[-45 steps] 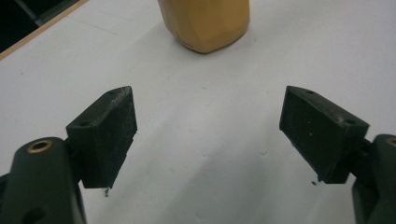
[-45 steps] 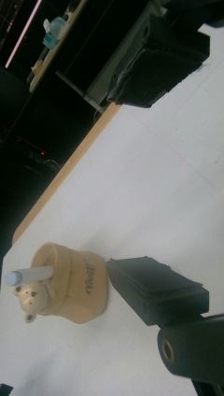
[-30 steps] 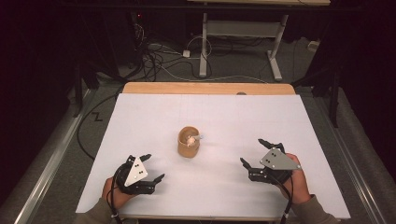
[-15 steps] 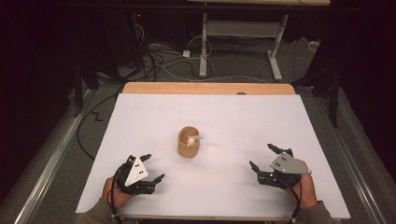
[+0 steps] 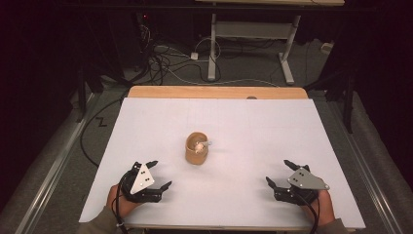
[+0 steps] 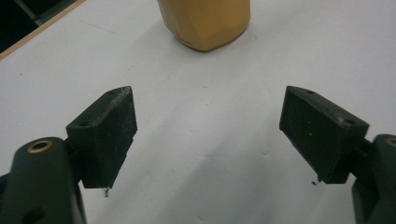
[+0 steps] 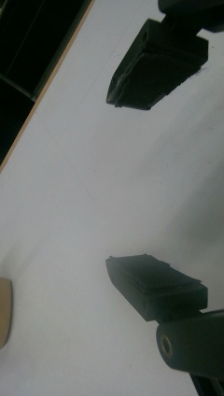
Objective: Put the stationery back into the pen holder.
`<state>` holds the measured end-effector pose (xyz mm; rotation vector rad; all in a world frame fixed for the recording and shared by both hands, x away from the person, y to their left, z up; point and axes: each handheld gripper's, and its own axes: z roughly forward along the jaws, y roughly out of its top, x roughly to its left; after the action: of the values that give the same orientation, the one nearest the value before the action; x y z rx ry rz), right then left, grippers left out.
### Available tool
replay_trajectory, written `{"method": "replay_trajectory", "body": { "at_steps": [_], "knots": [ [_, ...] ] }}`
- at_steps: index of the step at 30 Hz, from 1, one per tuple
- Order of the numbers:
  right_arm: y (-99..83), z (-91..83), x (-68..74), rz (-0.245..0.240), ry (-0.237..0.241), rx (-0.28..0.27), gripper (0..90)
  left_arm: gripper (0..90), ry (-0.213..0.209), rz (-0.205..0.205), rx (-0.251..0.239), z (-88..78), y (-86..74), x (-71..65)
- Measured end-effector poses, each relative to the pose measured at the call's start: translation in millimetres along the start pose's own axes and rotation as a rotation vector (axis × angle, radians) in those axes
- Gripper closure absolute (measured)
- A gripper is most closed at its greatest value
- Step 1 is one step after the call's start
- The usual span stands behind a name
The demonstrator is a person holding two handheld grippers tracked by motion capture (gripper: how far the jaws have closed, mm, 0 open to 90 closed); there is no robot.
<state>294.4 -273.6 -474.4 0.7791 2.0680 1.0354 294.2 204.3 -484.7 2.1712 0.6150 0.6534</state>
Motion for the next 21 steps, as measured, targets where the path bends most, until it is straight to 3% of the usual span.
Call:
{"method": "replay_trajectory", "body": {
  "at_steps": [10, 21],
  "knots": [
    [0.0, -4.8, 0.2, 0.015, -0.006, -0.035, 19.3, 18.3, 0.001, 0.016, -0.003, -2.1, 1.4, -3.9],
    [-0.2, -4.9, 1.0, 0.014, -0.018, -0.035, 20.1, 18.3, 0.0, 0.02, 0.001, -0.4, 1.5, -3.2]
  ]
}}
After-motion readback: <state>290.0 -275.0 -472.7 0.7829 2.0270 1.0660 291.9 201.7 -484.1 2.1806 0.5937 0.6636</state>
